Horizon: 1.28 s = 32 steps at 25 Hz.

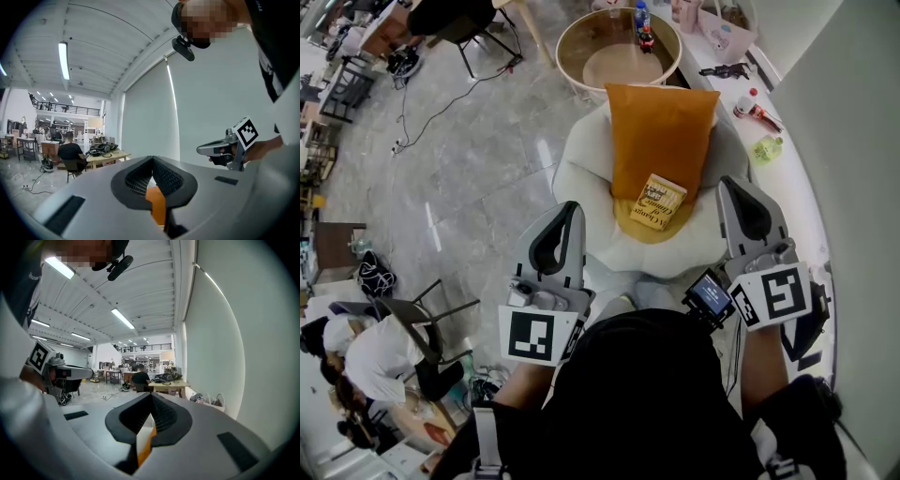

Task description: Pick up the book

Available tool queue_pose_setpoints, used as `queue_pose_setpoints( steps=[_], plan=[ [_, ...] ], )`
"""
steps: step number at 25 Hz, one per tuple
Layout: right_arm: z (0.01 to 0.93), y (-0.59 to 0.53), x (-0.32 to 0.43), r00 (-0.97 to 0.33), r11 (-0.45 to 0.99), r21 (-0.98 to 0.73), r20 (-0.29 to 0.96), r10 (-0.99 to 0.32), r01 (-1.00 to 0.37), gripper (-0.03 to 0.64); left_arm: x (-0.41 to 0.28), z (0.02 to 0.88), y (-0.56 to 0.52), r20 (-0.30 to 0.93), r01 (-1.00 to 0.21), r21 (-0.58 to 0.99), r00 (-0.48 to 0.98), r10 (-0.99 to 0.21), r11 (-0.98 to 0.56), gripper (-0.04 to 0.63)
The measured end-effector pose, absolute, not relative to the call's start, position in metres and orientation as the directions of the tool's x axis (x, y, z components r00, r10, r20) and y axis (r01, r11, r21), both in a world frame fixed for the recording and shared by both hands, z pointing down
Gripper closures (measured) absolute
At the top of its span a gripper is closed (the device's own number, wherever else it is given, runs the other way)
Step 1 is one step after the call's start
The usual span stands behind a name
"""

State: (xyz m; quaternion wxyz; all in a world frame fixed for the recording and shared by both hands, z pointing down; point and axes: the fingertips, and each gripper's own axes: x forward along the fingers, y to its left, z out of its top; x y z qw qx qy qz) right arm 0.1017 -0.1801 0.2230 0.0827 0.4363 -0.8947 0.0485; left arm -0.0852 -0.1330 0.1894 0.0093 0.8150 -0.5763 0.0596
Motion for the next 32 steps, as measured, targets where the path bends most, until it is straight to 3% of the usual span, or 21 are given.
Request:
queue_pose_setpoints(
  steps=[19, 25, 32],
  plan=[
    [0.239, -0.225, 0.113, -0.599, 0.612, -0.008, 0.222, -0.770, -0.790, 0.604, -0.086, 0.191, -0.165, 0.123, -0.943, -0.099, 0.304, -0.945, -0.317, 0.584],
    [0.254, -0.235, 0.105, -0.610, 0.637, 0.003, 0.285, -0.739, -0.771, 0.604, -0.098, 0.195, -0.178, 0.119, -0.942, -0.078, 0.317, -0.941, -0.327, 0.584],
    [0.293, -0.249, 0.093, -0.613, 0.666, 0.025, 0.366, -0.700, -0.746, 0.603, -0.127, 0.232, -0.187, 0.196, -0.950, -0.070, 0.287, -0.938, -0.305, 0.584]
  ],
)
